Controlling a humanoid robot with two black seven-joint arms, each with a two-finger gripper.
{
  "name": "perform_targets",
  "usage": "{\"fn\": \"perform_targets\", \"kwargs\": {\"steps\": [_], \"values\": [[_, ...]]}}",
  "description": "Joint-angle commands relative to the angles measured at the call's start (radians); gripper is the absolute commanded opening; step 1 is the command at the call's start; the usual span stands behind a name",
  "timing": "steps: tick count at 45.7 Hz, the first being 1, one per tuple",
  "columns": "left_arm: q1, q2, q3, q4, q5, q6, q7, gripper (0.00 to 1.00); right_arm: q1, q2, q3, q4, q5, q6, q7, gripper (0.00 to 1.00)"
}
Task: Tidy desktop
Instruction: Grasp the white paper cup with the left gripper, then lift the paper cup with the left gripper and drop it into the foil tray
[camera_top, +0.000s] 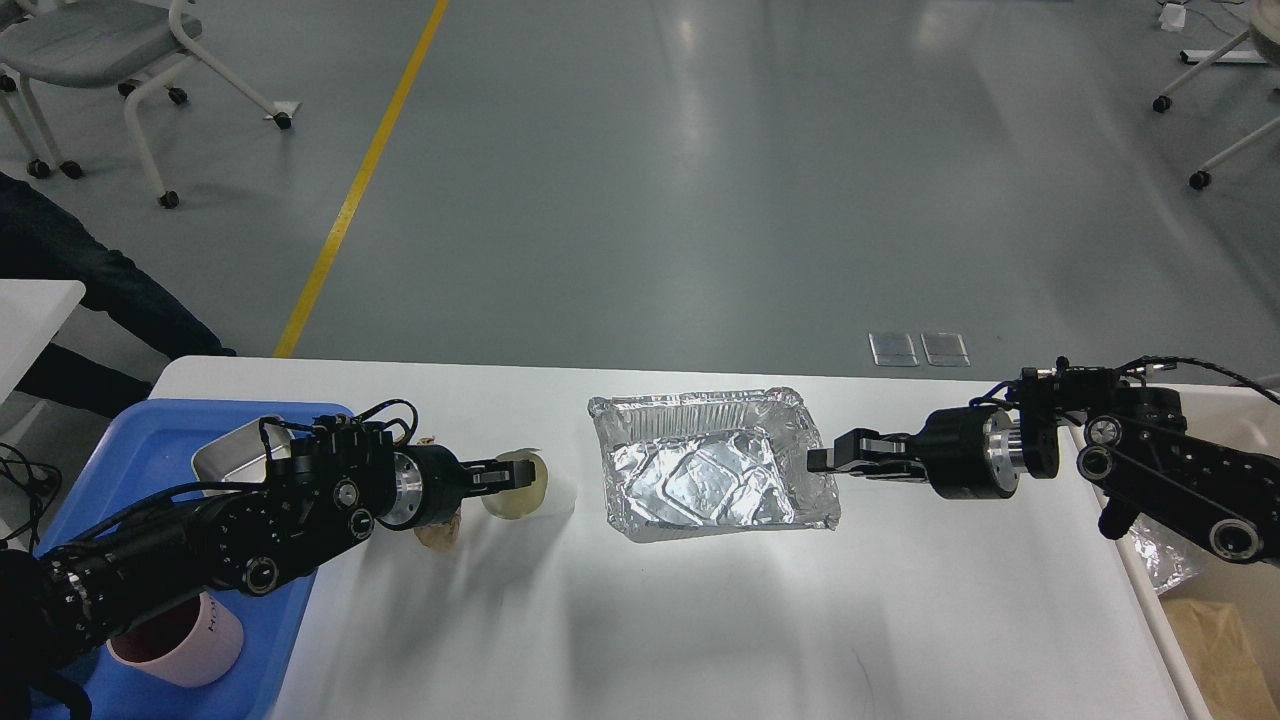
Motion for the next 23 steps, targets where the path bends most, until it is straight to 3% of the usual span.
{"fn": "perform_targets", "kwargs": {"steps": [1,7,23], "values": [[-0.004,-0.003,-0.002,0.001,0.0,-0.001,-0.034,0.13,0.0,0.001,0.0,0.0,0.0,-0.001,0.0,0.0],[-0.019,-0.005,-0.002,0.001,-0.011,-0.003,-0.067,0.01,0.0,0.001,0.0,0.0,0.0,-0.003,0.0,0.0],[-0.071,0.035,-0.008,-0.017,-0.022,-0.021,-0.086,0.0,0.002,-0.001,0.0,0.0,0.0,-0.009,0.0,0.0]]}}
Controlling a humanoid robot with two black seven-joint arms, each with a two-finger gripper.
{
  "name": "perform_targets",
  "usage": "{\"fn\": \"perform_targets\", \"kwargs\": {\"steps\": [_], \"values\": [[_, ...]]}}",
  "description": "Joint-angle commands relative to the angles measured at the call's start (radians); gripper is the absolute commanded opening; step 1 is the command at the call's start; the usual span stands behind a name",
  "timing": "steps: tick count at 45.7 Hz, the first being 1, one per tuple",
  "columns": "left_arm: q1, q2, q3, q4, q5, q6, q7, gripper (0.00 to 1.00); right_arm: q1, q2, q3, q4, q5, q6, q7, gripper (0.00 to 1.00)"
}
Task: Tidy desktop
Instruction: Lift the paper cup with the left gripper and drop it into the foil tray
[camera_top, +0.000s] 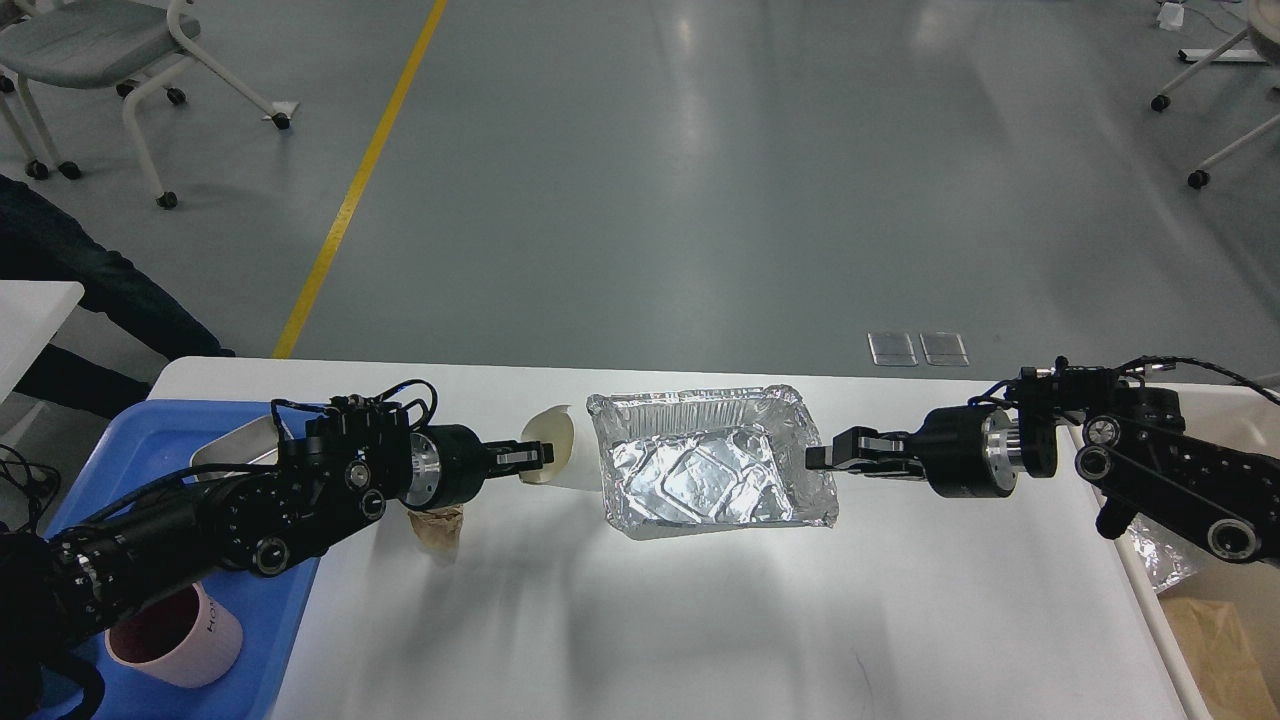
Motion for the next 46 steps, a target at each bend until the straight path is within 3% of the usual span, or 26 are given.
{"fn": "perform_targets", "kwargs": {"steps": [1,11,13,23,36,46], "values": [[-0.035,0.061,-0.005,-0.017,-0.003,-0.019,0.001,0.0,0.002,-0.003,-0.001,0.0,0.0,0.0,0.0,0.0],[-0.09,0.309,-0.014,-0.106,-0.01,-0.093,-0.002,0.0,0.002,-0.007,-0.001,0.0,0.002,0.0,0.0,0.0],[-0.111,0.405,-0.029,-0.134,-0.034,-0.131,-0.009,0.01,0.002,-0.018,-0.001,0.0,0.002,0.0,0.0,0.0],[-0.18,0.584,-0.079,-0.259,-0.049,-0.22,-0.017,0.01,0.003,-0.007,-0.001,0.0,0.002,0.0,0.0,0.0],[-0.259,0.644,-0.085,-0.493,-0.076,-0.223,0.0,0.01,0.003,-0.015,-0.001,0.0,0.002,0.0,0.0,0.0],[-0.338,0.554,-0.072,-0.513,-0.071,-0.254,-0.006,0.01,0.003,-0.015,-0.002,0.0,0.002,0.0,0.0,0.0]]}}
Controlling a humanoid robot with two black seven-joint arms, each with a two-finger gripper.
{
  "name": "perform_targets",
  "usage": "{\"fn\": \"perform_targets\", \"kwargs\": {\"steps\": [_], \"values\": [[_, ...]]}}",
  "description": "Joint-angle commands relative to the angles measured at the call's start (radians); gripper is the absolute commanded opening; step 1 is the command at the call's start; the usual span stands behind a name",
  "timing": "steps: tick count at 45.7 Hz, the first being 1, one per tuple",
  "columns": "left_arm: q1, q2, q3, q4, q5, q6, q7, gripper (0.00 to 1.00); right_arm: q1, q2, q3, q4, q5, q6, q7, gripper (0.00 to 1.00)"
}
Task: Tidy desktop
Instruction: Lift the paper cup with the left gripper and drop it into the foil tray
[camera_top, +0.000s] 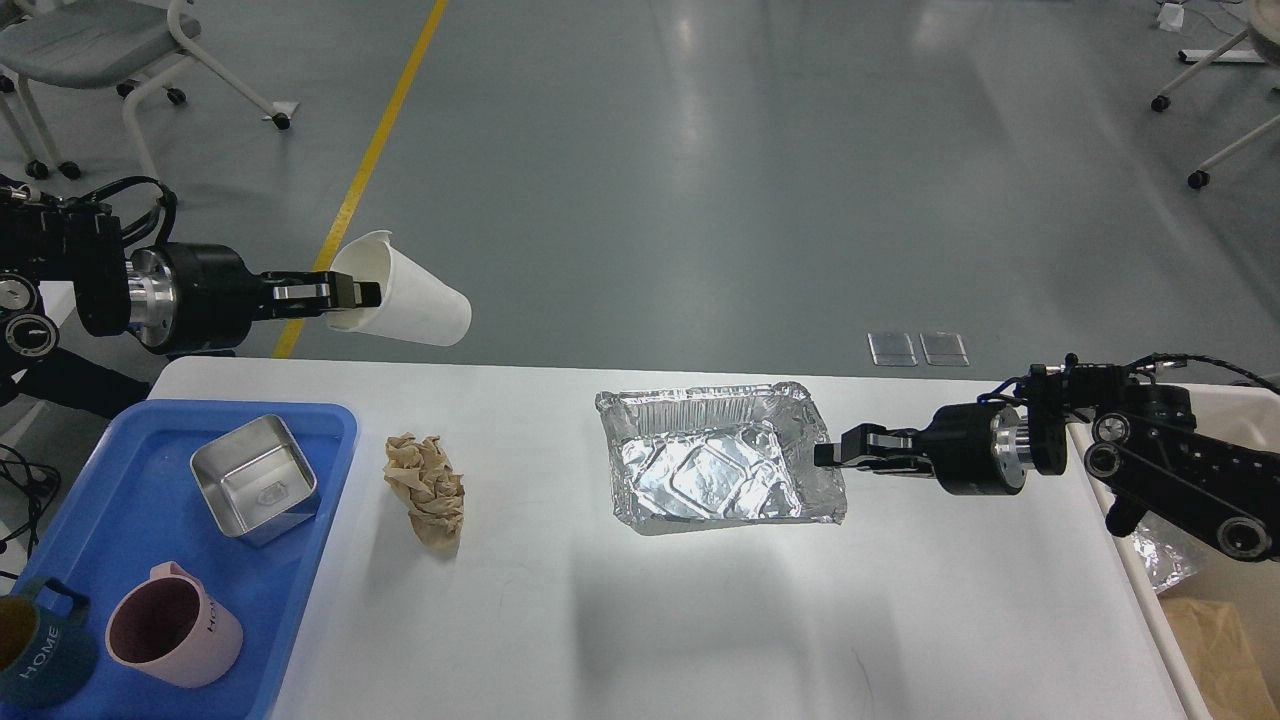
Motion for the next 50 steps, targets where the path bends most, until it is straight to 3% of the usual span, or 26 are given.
{"fn": "perform_targets", "kwargs": {"steps": [1,12,19,50], "values": [[-0.067,-0.082,0.011,-0.002,0.001,-0.024,0.002,0.01,0.0,0.002,-0.001,0.0,0.0,0.0,0.0,0.0],[-0.211,-0.352,0.117,0.077,0.023,-0.098,-0.006,0.01,-0.002,0.0,-0.001,0.0,0.0,0.0,0.0,0.0],[-0.256,-0.509,0.194,0.2,0.028,-0.127,-0.009,0.02,-0.003,-0.003,0.0,0.0,0.0,0.0,0.002,0.0],[-0.208,-0.843,0.268,0.452,0.051,-0.127,-0.01,0.05,-0.009,0.006,0.005,0.002,0.0,-0.003,0.002,0.0]]}}
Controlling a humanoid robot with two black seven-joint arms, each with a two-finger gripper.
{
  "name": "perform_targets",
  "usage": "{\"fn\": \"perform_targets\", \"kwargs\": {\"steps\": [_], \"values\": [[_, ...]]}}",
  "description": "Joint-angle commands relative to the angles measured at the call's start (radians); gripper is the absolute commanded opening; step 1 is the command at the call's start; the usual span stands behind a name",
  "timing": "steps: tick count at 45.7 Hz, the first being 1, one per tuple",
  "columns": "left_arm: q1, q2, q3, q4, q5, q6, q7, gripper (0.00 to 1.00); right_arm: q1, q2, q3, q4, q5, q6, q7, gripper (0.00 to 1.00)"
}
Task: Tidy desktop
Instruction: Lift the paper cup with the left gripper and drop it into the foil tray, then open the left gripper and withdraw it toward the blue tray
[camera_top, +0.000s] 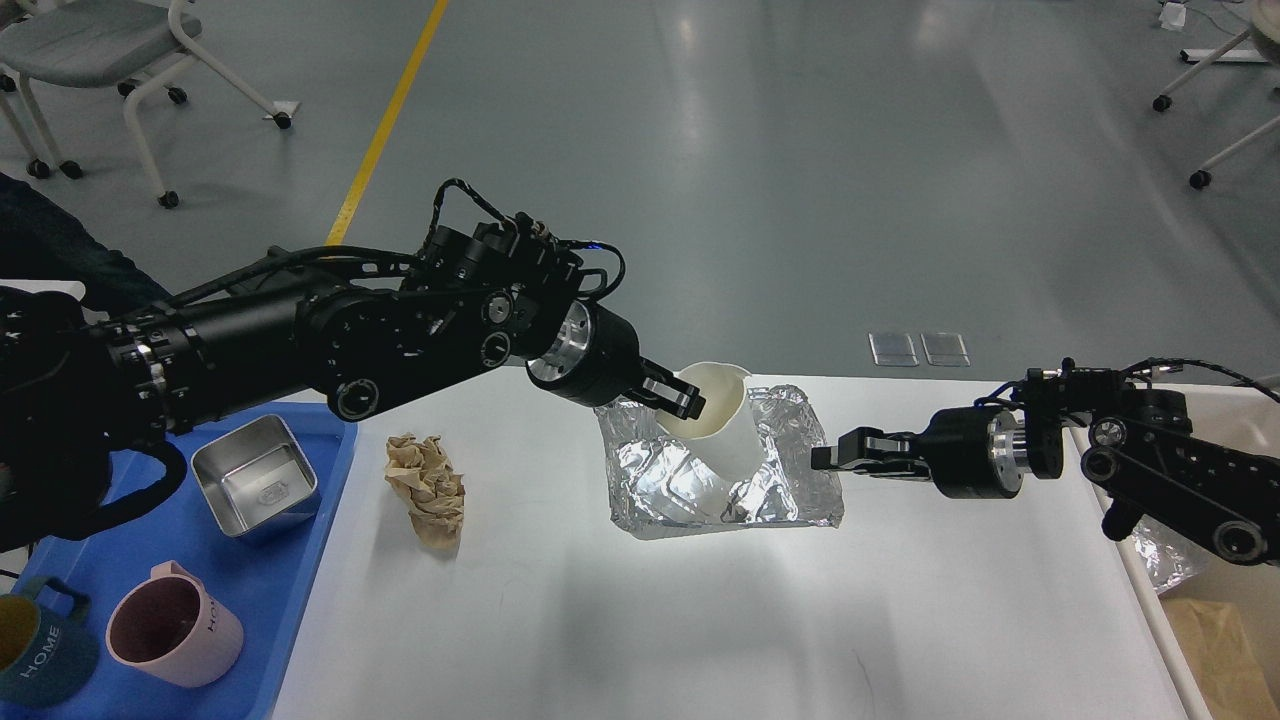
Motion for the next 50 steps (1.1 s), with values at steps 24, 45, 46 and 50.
{"fn": "perform_targets", "kwargs": {"steps": [24,45,46,50], "values": [[0.035,-0.136,0.04,0.115,-0.019,0.082,0.006,0.45,-0.01,-0.009,0.003,0.026,0.0,0.0,0.006,0.0],[0.027,-0.113,0.005,0.121,-0.06,0.095,0.02,0.77,-0.019,-0.011,0.002,0.026,0.0,0.0,0.006,0.0],[0.027,-0.105,-0.006,0.121,-0.071,0.097,0.02,0.79,-0.019,-0.011,0.002,0.026,0.0,0.0,0.006,0.0],[0.022,-0.02,-0.043,0.121,-0.123,0.103,0.022,0.88,-0.023,-0.017,0.002,0.026,0.0,0.0,0.006,0.0]]}}
